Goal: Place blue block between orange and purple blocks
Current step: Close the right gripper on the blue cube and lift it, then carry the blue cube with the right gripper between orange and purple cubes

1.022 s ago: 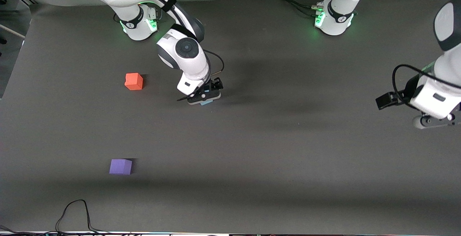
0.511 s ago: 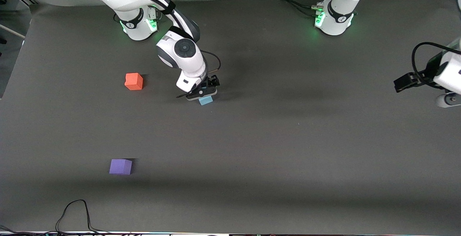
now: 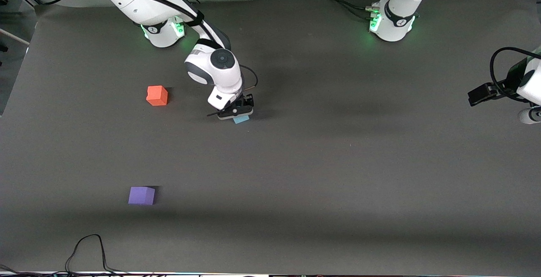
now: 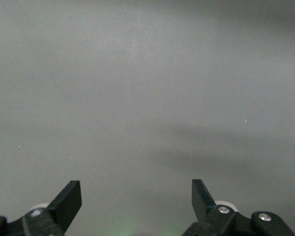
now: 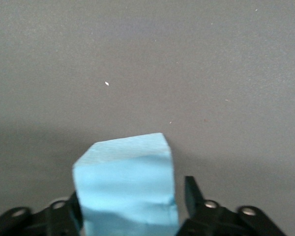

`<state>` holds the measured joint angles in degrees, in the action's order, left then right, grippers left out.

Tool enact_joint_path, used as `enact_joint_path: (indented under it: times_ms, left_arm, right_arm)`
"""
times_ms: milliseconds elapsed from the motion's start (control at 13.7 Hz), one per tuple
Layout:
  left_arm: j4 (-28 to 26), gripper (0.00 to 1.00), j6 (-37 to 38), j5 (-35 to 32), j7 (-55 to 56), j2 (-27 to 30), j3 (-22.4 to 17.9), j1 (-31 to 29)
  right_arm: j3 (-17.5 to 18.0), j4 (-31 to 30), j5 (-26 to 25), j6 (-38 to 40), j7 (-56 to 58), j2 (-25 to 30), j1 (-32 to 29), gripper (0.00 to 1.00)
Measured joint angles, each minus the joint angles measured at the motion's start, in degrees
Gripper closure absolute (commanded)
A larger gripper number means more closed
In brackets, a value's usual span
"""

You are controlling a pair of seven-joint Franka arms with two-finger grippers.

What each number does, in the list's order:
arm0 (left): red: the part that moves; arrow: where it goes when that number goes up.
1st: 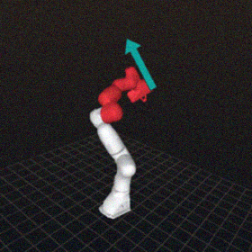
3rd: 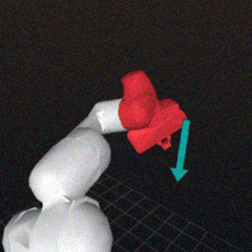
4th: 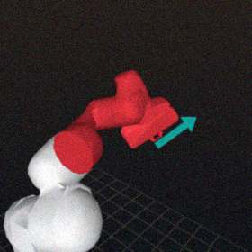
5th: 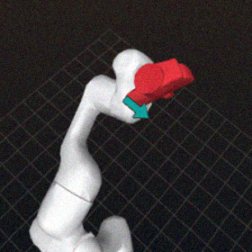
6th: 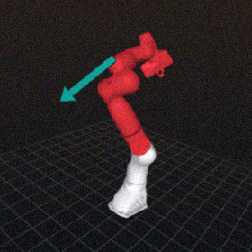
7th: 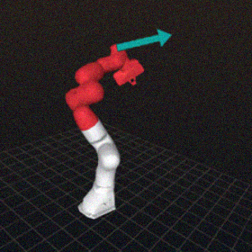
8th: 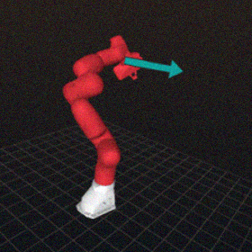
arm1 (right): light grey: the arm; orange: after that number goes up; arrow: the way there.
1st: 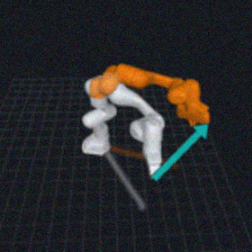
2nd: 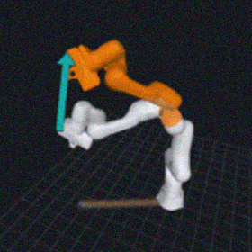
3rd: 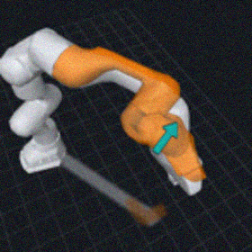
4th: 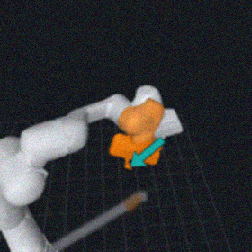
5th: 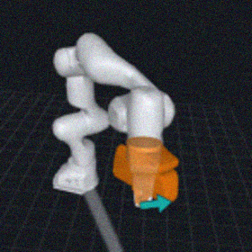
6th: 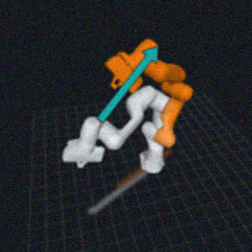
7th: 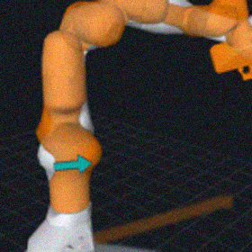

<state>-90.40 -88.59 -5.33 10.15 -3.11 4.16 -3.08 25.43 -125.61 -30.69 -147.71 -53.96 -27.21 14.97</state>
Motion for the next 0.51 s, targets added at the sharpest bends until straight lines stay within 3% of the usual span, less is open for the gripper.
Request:
enact_joint_path:
  times_ms: [365, 438, 511]
  left_arm:
    - [0.0, 0.0, 0.0, 0.0, -0.2, 0.0, -0.2, 0.2]
    - [0.0, 0.0, 0.0, 0.1, -0.2, -0.1, -0.2, 0.2]
    - [0.0, 0.0, -0.1, 0.1, -0.2, -0.3, -0.3, 0.2]
  right_arm:
    - [0.0, 0.8, 0.1, 1.8, 0.3, 2.3, -3.7, 0.53]
    - [0.0, 0.9, 1.2, 3.8, 1.9, 3.6, -5.0, 0.53]
    - [-0.3, 1.2, 5.7, 6.3, 6.7, 5.4, -6.1, 0.53]
